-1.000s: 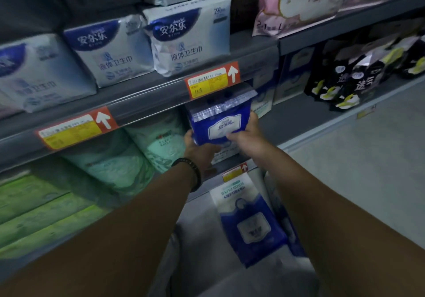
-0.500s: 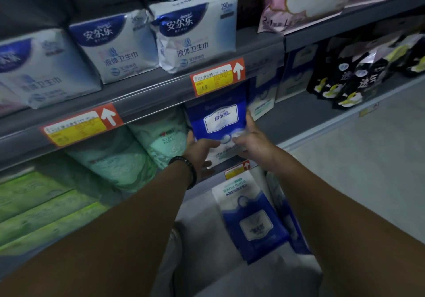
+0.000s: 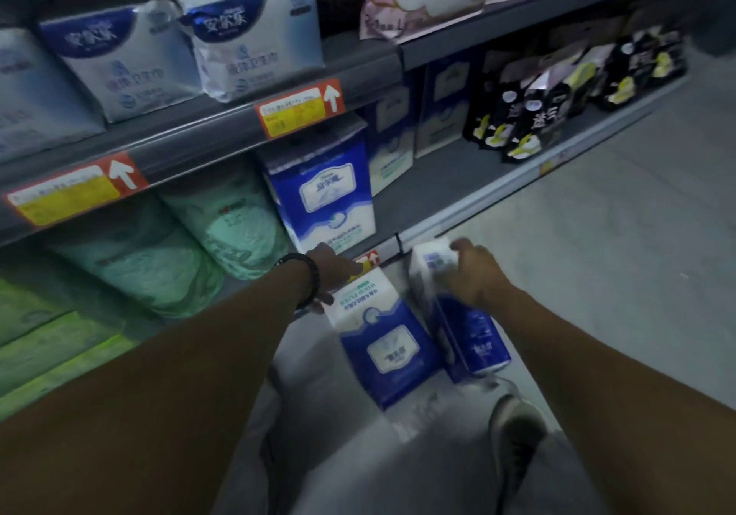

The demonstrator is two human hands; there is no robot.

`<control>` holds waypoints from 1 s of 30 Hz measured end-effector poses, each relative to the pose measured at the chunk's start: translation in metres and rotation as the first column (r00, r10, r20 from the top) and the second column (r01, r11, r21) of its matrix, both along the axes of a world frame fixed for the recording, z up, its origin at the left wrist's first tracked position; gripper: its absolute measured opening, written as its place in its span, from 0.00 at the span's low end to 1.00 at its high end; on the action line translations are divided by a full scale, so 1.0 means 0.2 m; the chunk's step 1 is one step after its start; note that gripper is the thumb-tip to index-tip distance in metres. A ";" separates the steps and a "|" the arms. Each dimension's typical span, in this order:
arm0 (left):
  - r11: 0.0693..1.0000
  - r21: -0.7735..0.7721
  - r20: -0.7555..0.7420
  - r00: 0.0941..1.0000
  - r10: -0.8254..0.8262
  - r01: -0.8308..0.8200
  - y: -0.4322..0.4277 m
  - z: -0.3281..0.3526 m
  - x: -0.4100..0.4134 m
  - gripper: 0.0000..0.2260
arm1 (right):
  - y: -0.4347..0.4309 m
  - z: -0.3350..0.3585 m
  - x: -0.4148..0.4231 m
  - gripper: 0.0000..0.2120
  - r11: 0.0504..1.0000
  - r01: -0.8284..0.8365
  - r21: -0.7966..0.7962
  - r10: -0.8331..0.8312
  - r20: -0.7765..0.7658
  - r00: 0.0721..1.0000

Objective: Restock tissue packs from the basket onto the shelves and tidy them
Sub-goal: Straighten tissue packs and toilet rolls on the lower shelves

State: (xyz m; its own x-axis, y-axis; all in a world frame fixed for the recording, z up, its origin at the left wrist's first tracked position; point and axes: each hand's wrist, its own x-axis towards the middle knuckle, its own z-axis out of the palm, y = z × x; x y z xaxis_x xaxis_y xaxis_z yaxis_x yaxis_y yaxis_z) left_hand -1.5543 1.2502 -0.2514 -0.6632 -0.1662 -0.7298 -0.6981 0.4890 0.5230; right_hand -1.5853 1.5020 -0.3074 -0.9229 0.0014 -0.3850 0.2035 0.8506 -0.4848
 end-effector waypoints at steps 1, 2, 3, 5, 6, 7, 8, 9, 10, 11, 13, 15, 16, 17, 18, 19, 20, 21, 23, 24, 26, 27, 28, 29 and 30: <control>0.999 -0.004 -0.002 0.999 -0.052 0.052 0.03 0.00 0.00 0.26 | 0.07 -0.04 0.07 0.34 0.991 -0.017 0.130 0.005 0.088 0.996; 0.994 0.000 0.007 0.994 -0.107 0.107 0.07 -0.01 0.00 0.24 | 0.14 -0.09 0.15 0.39 0.974 -0.051 0.223 0.009 0.187 0.982; 0.984 0.004 0.034 0.983 -0.179 0.179 0.10 -0.02 -0.01 0.20 | 0.18 -0.14 0.22 0.45 0.956 -0.086 0.280 0.007 0.271 0.963; 0.951 0.003 0.106 0.946 -0.306 0.308 0.15 -0.03 -0.01 0.17 | 0.23 -0.25 0.35 0.58 0.947 -0.094 0.306 -0.026 0.367 0.930; 0.933 -0.008 0.136 0.925 -0.356 0.360 0.18 -0.04 0.00 0.17 | 0.24 -0.30 0.40 0.62 0.946 -0.095 0.311 -0.031 0.378 0.925; 0.908 -0.026 0.164 0.898 -0.409 0.418 0.22 -0.06 -0.01 0.17 | 0.23 -0.36 0.45 0.63 0.934 -0.109 0.340 -0.027 0.369 0.929; 0.878 -0.043 0.193 0.866 -0.461 0.477 0.25 -0.08 0.00 0.18 | 0.22 -0.40 0.50 0.62 0.914 -0.136 0.382 -0.005 0.347 0.938; 0.844 -0.062 0.219 0.832 -0.509 0.532 0.28 -0.09 0.01 0.19 | 0.19 -0.43 0.54 0.61 0.891 -0.164 0.424 0.023 0.318 0.948; 0.806 -0.081 0.236 0.797 -0.556 0.586 0.31 -0.11 0.00 0.20 | 0.18 -0.44 0.56 0.59 0.877 -0.165 0.451 0.033 0.287 0.957; 0.771 -0.101 0.249 0.766 -0.592 0.629 0.33 -0.12 0.00 0.20 | 0.17 -0.45 0.56 0.57 0.873 -0.156 0.463 0.028 0.271 0.962; 0.730 -0.136 0.257 0.735 -0.627 0.670 0.38 -0.15 0.00 0.21 | 0.18 -0.43 0.52 0.53 0.891 -0.140 0.432 0.027 0.257 0.966; 0.677 -0.185 0.242 0.701 -0.671 0.712 0.43 -0.19 0.00 0.20 | 0.19 -0.38 0.46 0.50 0.909 -0.125 0.397 0.018 0.263 0.965; 0.641 -0.213 0.236 0.676 -0.698 0.737 0.45 -0.20 0.01 0.20 | 0.21 -0.34 0.42 0.46 0.920 -0.102 0.378 0.007 0.246 0.969; 0.611 -0.236 0.242 0.655 -0.716 0.756 0.48 -0.20 0.02 0.20 | 0.22 -0.30 0.39 0.43 0.930 -0.073 0.360 -0.010 0.224 0.974; 0.593 -0.256 0.234 0.644 -0.728 0.763 0.49 -0.23 0.03 0.20 | 0.25 -0.27 0.36 0.40 0.937 -0.049 0.346 -0.025 0.205 0.978; 0.570 -0.272 0.232 0.628 -0.743 0.775 0.51 -0.25 0.04 0.19 | 0.28 -0.24 0.34 0.39 0.940 -0.033 0.340 -0.035 0.191 0.981; 0.555 -0.276 0.240 0.616 -0.750 0.785 0.52 -0.28 0.04 0.19 | 0.31 -0.23 0.32 0.38 0.942 -0.015 0.334 -0.046 0.174 0.984; 0.549 -0.276 0.246 0.610 -0.753 0.789 0.53 -0.33 0.02 0.18 | 0.34 -0.23 0.31 0.38 0.946 -0.003 0.324 -0.051 0.159 0.986; 0.525 -0.280 0.257 0.590 -0.766 0.804 0.55 -0.35 0.02 0.19 | 0.40 -0.23 0.32 0.38 0.948 -0.013 0.317 -0.033 0.141 0.989; 0.514 -0.285 0.249 0.580 -0.775 0.809 0.56 -0.32 0.03 0.20 | 0.41 -0.23 0.33 0.37 0.947 -0.032 0.321 -0.014 0.138 0.990; 0.539 -0.299 0.189 0.602 -0.775 0.788 0.58 -0.23 0.05 0.20 | 0.44 -0.23 0.33 0.34 0.948 -0.070 0.309 0.034 0.120 0.992; 0.572 -0.307 0.166 0.634 -0.755 0.761 0.60 -0.22 0.05 0.23 | 0.45 -0.22 0.32 0.31 0.952 -0.090 0.293 0.065 0.097 0.993; 0.598 -0.312 0.131 0.657 -0.743 0.739 0.60 -0.22 0.05 0.25 | 0.47 -0.21 0.31 0.28 0.956 -0.109 0.274 0.095 0.065 0.993; 0.622 -0.318 0.079 0.674 -0.735 0.715 0.60 -0.22 0.04 0.27 | 0.49 -0.19 0.29 0.24 0.963 -0.124 0.240 0.120 0.029 0.992; 0.645 -0.331 0.015 0.687 -0.726 0.689 0.60 -0.22 0.03 0.29 | 0.52 -0.15 0.26 0.21 0.971 -0.134 0.200 0.137 -0.002 0.991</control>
State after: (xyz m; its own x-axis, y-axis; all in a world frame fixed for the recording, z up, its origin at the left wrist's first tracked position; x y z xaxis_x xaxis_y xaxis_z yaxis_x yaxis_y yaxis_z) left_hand -1.5490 1.3706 -0.2959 -0.7387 0.2009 -0.6434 -0.0219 0.9469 0.3208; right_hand -1.5334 1.6063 -0.3382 -0.9257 -0.0490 -0.3751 0.0737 0.9493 -0.3057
